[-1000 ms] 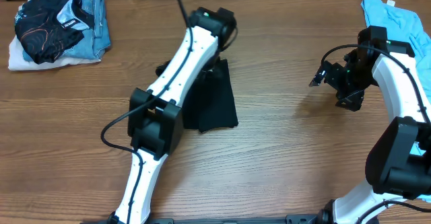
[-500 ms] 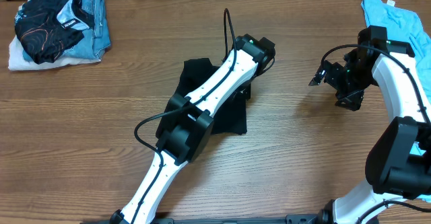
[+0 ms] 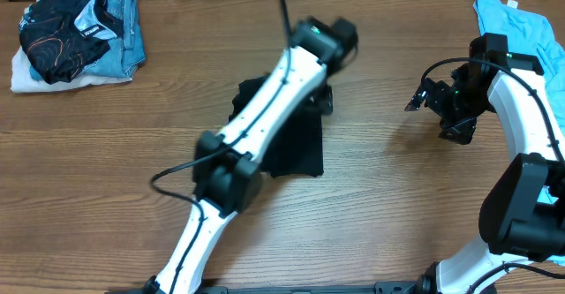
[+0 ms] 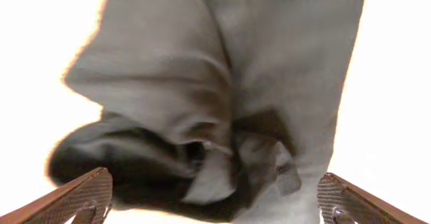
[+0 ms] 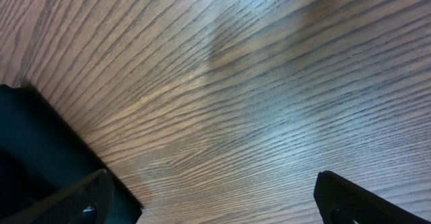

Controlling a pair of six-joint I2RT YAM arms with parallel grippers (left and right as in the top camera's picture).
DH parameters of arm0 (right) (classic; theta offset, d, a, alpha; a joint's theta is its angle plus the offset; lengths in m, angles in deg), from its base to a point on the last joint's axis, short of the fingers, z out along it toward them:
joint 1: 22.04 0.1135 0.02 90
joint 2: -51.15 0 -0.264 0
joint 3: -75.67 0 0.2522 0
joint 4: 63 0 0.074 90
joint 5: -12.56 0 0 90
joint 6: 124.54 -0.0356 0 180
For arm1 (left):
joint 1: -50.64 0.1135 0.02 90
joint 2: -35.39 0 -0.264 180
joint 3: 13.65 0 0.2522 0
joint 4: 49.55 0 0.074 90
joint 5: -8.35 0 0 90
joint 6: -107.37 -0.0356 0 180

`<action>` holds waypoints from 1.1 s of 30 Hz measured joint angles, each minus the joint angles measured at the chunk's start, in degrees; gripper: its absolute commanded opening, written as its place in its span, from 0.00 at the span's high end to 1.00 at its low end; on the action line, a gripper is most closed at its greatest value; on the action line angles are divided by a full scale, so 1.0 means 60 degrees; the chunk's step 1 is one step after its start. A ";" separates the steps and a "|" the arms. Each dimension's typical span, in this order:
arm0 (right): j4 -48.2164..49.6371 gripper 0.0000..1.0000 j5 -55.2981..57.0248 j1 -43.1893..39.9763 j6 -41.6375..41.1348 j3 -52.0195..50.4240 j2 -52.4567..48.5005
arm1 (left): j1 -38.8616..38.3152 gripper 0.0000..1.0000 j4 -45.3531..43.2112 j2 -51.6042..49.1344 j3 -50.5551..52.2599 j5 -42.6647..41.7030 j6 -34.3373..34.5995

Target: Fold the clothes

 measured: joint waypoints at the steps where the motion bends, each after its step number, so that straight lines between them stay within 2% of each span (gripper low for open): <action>1: -0.0004 0.00 0.0004 0.0000 0.0004 0.0000 -0.0004 | 0.0193 0.00 0.0000 0.0215 -0.0095 -0.0025 -0.0004; 9: -0.0401 0.00 -0.0098 0.0368 0.0102 0.0000 0.0004 | 0.3056 0.00 0.0000 0.1723 -0.0339 -0.0630 -0.0029; 12: -0.0590 0.00 -0.0262 0.1002 0.0113 0.0000 0.0102 | 0.4215 0.00 0.0007 0.1785 -0.0350 -0.0911 -0.0029; 16: -0.0816 0.00 -0.0495 0.2517 -0.0135 0.0000 0.0554 | 0.5435 0.00 0.0015 0.1781 -0.0302 -0.1344 -0.0029; 21: -0.0699 0.00 -0.0266 0.4867 -0.1166 0.0004 0.1002 | 0.6266 0.00 0.0018 0.1781 0.0401 -0.1526 -0.0029; 25: 0.0036 0.00 0.0084 0.6677 -0.2215 0.0025 0.1009 | 0.6539 0.00 0.0004 0.1781 0.1169 -0.1559 -0.0029; 33: 0.2637 0.00 0.0372 0.8925 -0.3548 0.0382 0.1009 | 0.6553 0.00 -0.0543 0.1781 0.2517 -0.1330 -0.0029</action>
